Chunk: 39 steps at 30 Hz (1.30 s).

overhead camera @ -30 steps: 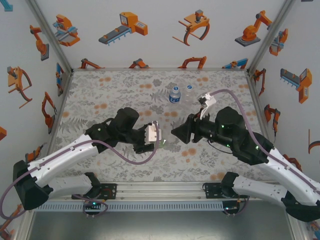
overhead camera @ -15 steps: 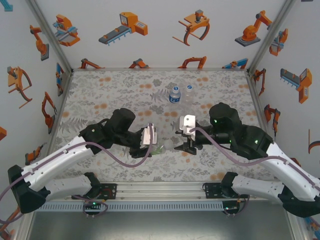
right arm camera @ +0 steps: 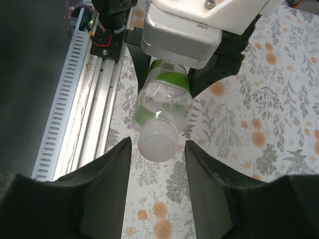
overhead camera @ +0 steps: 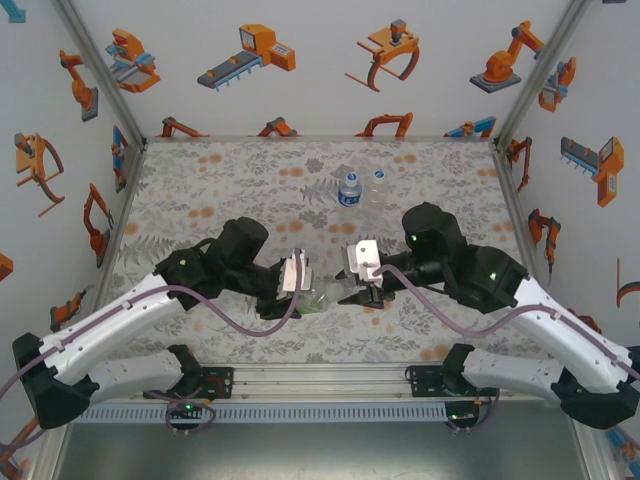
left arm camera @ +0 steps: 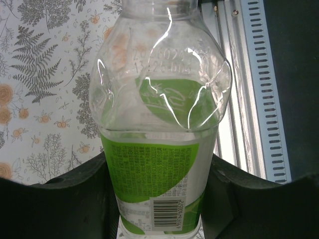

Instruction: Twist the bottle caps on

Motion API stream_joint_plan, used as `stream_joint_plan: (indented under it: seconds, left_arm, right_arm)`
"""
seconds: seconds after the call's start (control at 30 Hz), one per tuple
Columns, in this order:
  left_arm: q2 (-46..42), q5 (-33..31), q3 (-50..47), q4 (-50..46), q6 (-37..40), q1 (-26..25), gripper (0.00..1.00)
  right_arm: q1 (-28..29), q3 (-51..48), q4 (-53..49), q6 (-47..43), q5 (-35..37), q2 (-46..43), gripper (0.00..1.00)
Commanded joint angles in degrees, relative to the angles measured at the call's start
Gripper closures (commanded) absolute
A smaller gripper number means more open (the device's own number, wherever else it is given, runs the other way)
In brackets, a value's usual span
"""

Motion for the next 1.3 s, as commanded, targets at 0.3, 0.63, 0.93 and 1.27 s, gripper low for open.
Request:
stream_joint_plan:
  seconds: [0.3,0.63,0.93,1.27]
  left_arm:
    - [-0.6,2.1,2.0,-0.6,0.6,-0.3,1.00]
    - [-0.5,0.0,1.3,1.4,-0.1,-0.3,1.00]
    - [-0.5,-2.1,0.0,4.9,-0.7,-0.3,0.94]
    - [-1.8,-9.6,1.4,0.9,-1.0,-0.2,0.03]
  right_arm:
    - [0.1,-3.9,4.8,1.7,0.8,-0.7,0.65]
    - [0.2,-9.5,15.0,27.2,7.6,-2.9,1.00]
    - [1.3,-15.0,21.1,53.7,18.7,-5.3,1.00]
    - [1.3,-9.4,11.4,49.4,28.3,-1.9,1.00]
